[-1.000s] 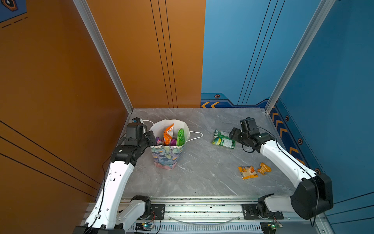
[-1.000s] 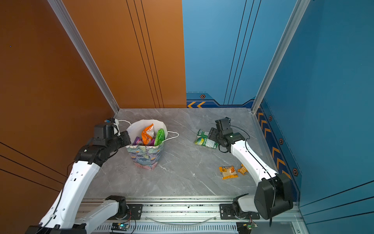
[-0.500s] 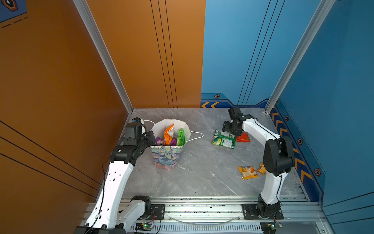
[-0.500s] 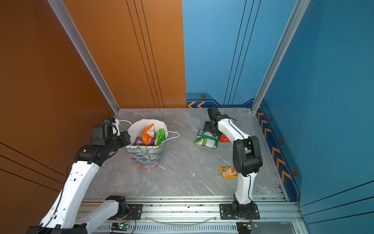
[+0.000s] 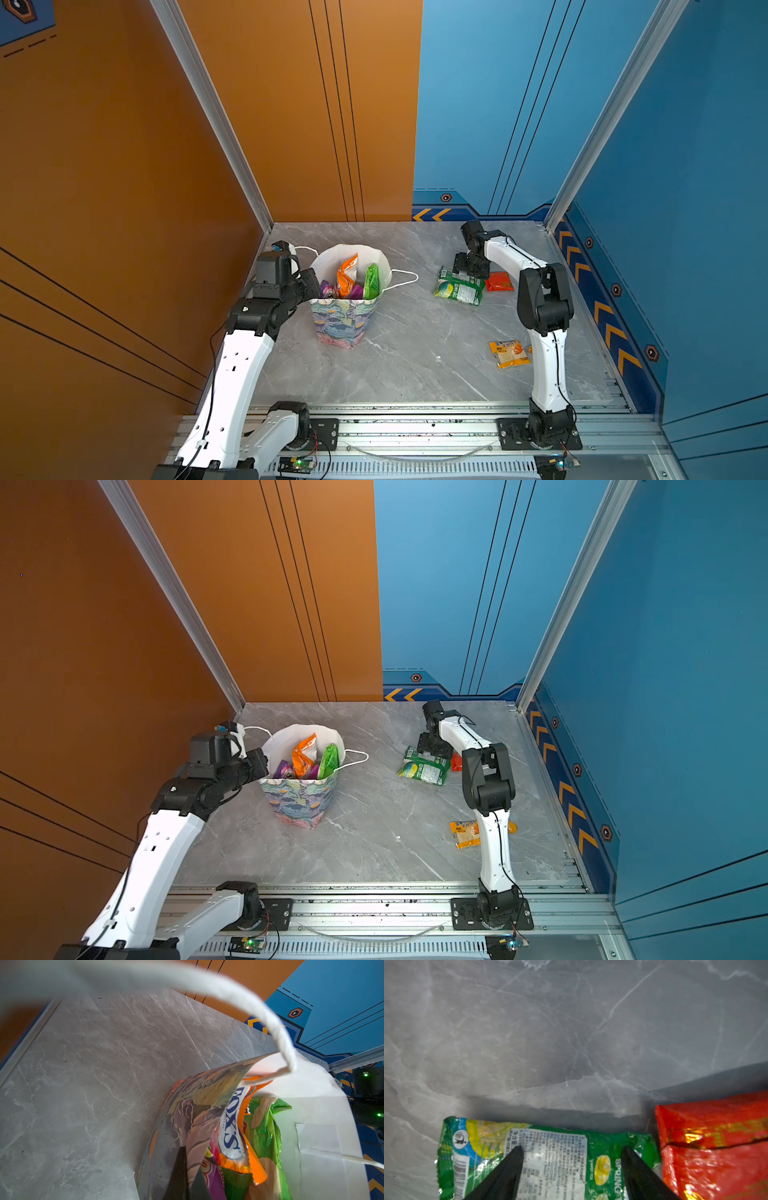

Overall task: Place the snacks into the paper bag
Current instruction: Move the snack to the center of the table.

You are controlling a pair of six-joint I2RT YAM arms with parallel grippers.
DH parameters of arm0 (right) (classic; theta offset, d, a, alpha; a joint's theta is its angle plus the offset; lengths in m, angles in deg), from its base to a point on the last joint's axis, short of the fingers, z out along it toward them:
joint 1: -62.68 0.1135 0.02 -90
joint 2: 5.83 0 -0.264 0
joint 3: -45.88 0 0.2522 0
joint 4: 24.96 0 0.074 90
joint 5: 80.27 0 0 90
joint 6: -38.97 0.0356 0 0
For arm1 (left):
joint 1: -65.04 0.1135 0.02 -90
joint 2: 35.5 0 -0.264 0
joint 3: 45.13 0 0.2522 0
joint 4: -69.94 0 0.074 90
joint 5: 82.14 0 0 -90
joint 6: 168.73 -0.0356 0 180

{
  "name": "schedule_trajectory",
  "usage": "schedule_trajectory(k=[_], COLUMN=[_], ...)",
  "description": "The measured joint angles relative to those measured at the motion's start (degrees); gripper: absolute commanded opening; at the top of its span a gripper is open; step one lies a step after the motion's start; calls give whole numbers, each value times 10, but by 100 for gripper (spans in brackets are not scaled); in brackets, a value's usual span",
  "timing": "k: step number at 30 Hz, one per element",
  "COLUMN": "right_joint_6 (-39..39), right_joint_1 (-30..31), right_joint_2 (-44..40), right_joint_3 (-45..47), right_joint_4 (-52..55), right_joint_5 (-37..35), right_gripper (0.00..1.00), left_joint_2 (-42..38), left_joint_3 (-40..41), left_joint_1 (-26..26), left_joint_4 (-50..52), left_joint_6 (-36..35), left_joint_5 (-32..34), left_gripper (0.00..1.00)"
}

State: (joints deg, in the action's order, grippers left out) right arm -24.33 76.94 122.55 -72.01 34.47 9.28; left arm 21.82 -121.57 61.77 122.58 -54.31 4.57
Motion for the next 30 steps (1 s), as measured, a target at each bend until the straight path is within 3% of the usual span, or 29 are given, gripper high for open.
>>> schedule_trajectory(k=[9, 18, 24, 30], right_joint_6=[-3, -3, -3, 16], right_joint_1=[62, 119, 94, 28], right_joint_2=[-73, -163, -257, -311], right_joint_3=[112, 215, 268, 347], right_joint_4=[-10, -21, -33, -75], right_joint_5=[11, 68, 78, 130], right_gripper=[76, 77, 78, 78], left_joint_2=[0, 0, 0, 0], left_joint_3=[0, 0, 0, 0], left_joint_1=[5, 6, 6, 6], left_joint_4=[0, 0, 0, 0], left_joint_6=[0, 0, 0, 0], left_joint_5=[-3, -7, -9, -9], left_gripper=[0, 0, 0, 0])
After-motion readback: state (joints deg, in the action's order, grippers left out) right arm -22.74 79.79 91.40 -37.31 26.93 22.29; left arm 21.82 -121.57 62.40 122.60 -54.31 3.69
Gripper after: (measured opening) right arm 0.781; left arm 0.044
